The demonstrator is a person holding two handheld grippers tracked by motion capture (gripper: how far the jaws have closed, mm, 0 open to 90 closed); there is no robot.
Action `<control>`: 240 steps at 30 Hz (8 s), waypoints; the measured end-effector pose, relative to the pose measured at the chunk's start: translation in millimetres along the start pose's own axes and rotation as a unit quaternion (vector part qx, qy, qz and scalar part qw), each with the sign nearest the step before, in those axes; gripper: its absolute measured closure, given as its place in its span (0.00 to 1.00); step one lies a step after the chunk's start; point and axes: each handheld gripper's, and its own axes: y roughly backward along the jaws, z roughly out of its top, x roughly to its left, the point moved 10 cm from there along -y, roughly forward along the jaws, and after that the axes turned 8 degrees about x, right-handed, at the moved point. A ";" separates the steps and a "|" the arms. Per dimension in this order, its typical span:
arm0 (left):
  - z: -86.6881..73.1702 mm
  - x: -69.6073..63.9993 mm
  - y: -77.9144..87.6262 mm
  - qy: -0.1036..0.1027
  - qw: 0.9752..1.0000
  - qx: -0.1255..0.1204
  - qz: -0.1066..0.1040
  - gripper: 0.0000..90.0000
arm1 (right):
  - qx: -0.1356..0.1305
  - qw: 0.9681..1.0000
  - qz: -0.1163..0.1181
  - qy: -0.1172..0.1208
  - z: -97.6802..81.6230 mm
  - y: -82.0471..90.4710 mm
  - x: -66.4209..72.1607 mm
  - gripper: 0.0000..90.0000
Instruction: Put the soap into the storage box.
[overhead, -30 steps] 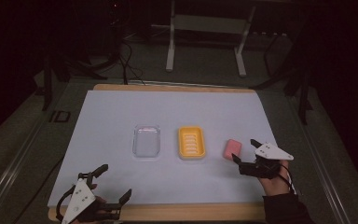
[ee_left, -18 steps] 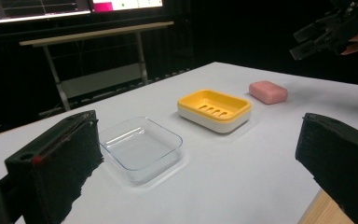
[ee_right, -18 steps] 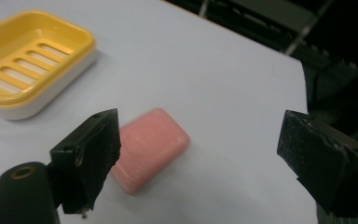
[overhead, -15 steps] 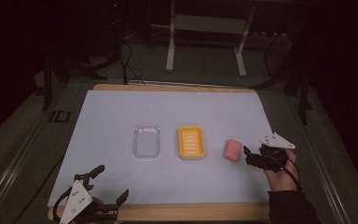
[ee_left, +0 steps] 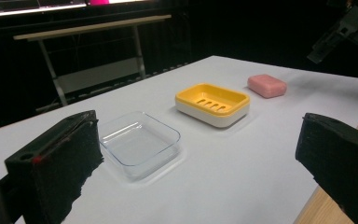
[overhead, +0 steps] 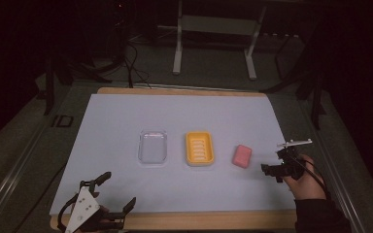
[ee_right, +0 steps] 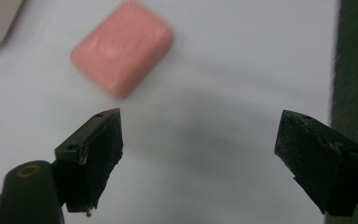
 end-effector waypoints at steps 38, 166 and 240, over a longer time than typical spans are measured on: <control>2.1 -16.5 0.7 -0.019 0.999 -0.002 -0.042 0.01 | 0.262 0.961 0.093 -0.008 -39.0 -10.1 72.5 0.26; 0.0 -28.7 -12.8 -0.052 0.996 0.018 -0.070 0.01 | 0.207 0.973 -0.008 -0.104 128.2 -22.5 122.8 0.42; -1.6 -32.2 -12.0 -0.062 0.995 0.022 -0.079 0.01 | 0.145 0.987 0.070 0.027 140.6 -58.4 186.7 0.17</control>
